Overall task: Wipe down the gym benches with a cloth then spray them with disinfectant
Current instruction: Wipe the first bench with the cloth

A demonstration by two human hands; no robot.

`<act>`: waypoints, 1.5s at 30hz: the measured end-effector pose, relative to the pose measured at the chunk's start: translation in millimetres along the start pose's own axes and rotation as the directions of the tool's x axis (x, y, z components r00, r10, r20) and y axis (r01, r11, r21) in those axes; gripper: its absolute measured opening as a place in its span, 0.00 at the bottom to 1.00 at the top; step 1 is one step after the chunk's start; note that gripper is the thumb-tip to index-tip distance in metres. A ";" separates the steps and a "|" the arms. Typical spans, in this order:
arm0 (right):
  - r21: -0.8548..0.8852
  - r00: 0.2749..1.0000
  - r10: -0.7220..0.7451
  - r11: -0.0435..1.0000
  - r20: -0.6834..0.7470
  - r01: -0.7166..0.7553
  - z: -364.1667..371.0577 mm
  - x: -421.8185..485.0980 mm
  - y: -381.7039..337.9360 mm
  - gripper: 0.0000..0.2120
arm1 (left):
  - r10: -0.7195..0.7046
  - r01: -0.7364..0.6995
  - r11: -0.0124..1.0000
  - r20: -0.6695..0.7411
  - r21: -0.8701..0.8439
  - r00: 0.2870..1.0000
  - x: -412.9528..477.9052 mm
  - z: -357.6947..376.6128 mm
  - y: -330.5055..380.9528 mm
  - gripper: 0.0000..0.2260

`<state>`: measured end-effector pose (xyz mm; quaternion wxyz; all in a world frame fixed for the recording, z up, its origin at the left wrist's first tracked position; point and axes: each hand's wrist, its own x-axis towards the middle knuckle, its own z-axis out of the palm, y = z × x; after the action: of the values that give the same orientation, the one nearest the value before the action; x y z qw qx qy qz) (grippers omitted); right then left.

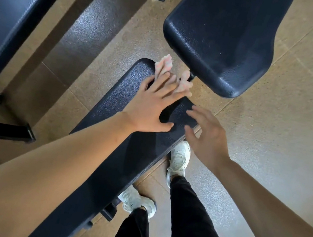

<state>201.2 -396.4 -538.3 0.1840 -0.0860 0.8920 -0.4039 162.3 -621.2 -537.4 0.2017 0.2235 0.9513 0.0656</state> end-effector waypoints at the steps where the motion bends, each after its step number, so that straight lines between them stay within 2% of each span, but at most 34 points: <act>1: 0.017 0.999 0.010 1.000 -0.038 -0.009 -3.2 10.4 -5.4 0.19 | -0.009 0.009 1.000 -0.014 0.001 1.000 -3.6 1.9 2.8 0.43; 4: 0.024 1.000 0.000 1.000 -0.028 0.001 -7.6 46.5 -18.9 0.22 | -0.045 0.040 0.998 -0.096 -0.051 0.994 -16.2 8.1 10.2 0.40; 6: -0.029 0.996 -0.076 0.997 0.035 0.077 -2.7 69.1 -24.8 0.25 | -0.101 0.088 0.992 -0.145 -0.094 0.984 -27.4 12.2 14.7 0.37; 8: -0.091 0.974 -0.122 0.986 0.189 0.141 5.0 86.2 -30.4 0.29 | -0.189 0.168 0.977 -0.177 -0.128 0.966 -42.3 17.4 17.1 0.34; 10: -0.145 0.929 -0.081 0.979 0.361 0.141 12.3 98.2 -34.2 0.31 | -0.293 0.270 0.951 -0.165 -0.151 0.942 -60.4 22.9 17.9 0.33; 13: -0.174 0.891 -0.043 0.976 0.451 0.135 13.9 108.3 -32.1 0.32 | -0.370 0.355 0.924 -0.094 -0.142 0.924 -82.9 31.5 18.3 0.35; 17: -0.128 0.873 -0.013 0.988 0.487 0.086 -2.7 104.0 -22.5 0.35 | -0.335 0.329 0.937 -0.031 -0.120 0.942 -89.8 37.3 20.0 0.41; 22: -0.147 0.877 0.095 0.989 0.471 -0.028 -22.5 77.1 -8.6 0.35 | -0.339 0.334 0.936 -0.028 -0.115 0.940 -89.2 36.9 19.6 0.42; 26: -0.128 0.877 0.214 0.976 0.431 -0.175 -30.7 50.8 5.5 0.34 | -0.336 0.329 0.935 -0.036 -0.131 0.941 -90.8 37.8 20.4 0.42; 31: 0.040 0.873 0.354 0.920 0.336 -0.389 -19.2 12.9 15.6 0.34 | -0.333 0.331 0.938 -0.012 -0.102 0.943 -91.3 37.1 22.7 0.42; 33: 0.213 0.863 0.401 0.855 0.306 -0.473 -10.3 1.5 14.1 0.27 | -0.331 0.329 0.940 -0.007 -0.094 0.944 -92.8 37.3 23.4 0.41; 34: 0.301 0.847 0.434 0.800 0.306 -0.519 -6.8 -4.2 11.1 0.18 | -0.330 0.327 0.940 -0.009 -0.095 0.944 -94.7 37.7 24.3 0.40; 35: 0.381 0.819 0.478 0.727 0.318 -0.571 -4.5 -9.5 5.2 0.09 | -0.329 0.326 0.940 -0.016 -0.100 0.944 -96.8 38.0 25.9 0.38; 36: 0.450 0.780 0.526 0.637 0.340 -0.626 -2.5 -14.4 -1.4 0.07 | -0.330 0.326 0.939 -0.026 -0.111 0.944 -99.7 38.6 28.5 0.36; 38: 0.545 0.674 0.624 0.431 0.396 -0.719 5.3 -25.2 -8.7 0.07 | -0.347 0.339 0.931 -0.037 -0.138 0.937 -110.2 40.2 36.4 0.33; 40: 0.616 0.577 0.685 0.233 0.445 -0.752 16.0 -36.7 -15.4 0.08 | -0.390 0.377 0.910 -0.047 -0.174 0.919 -130.5 44.2 46.3 0.32; 41: 0.632 0.548 0.694 0.171 0.468 -0.756 22.8 -43.0 -18.0 0.09 | -0.416 0.400 0.896 -0.050 -0.192 0.908 -145.1 48.3 51.5 0.32; 45: 0.636 0.513 0.691 0.101 0.508 -0.765 53.6 -65.3 -29.4 0.09 | -0.498 0.486 0.856 -0.030 -0.176 0.866 -222.5 80.9 67.7 0.30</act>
<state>282.5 -432.9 -531.8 0.4101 0.4424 0.5114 -0.6120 404.9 -658.6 -517.6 0.1935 -0.0470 0.9751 0.0976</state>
